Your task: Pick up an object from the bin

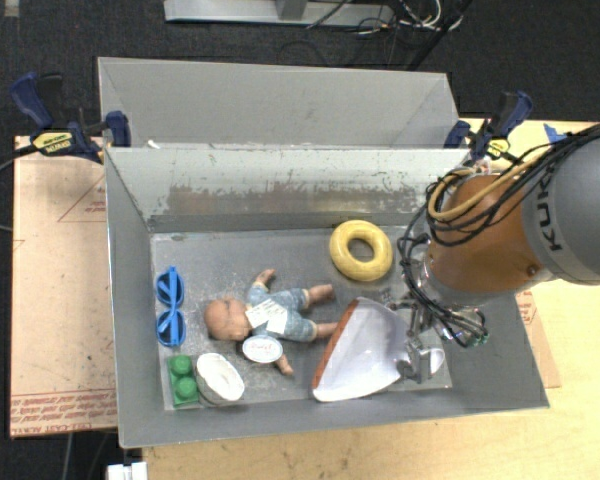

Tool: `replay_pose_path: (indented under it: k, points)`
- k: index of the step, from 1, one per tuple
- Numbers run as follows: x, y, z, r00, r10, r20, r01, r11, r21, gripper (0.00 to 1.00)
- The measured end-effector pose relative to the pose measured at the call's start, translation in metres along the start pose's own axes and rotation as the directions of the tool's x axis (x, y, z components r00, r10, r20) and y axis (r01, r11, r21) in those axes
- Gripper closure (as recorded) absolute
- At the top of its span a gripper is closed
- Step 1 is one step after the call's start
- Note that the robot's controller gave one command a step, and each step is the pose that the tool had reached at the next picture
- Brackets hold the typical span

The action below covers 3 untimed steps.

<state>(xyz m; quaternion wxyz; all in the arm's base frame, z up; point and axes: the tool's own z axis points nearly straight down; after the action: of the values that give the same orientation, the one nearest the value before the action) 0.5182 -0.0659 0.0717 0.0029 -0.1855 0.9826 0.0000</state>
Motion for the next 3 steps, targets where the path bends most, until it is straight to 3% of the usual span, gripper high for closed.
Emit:
replay_pose_path:
  k: [1,2,3]
  points:
    - [0.013,0.003,0.000,0.994,0.105,0.003,-0.105,0.994,0.001,0.00]
    - [0.028,0.018,-0.002,0.999,0.047,0.016,-0.047,0.999,0.006,1.00]
    - [0.028,0.018,-0.002,0.999,0.045,0.015,-0.045,0.999,0.006,1.00]
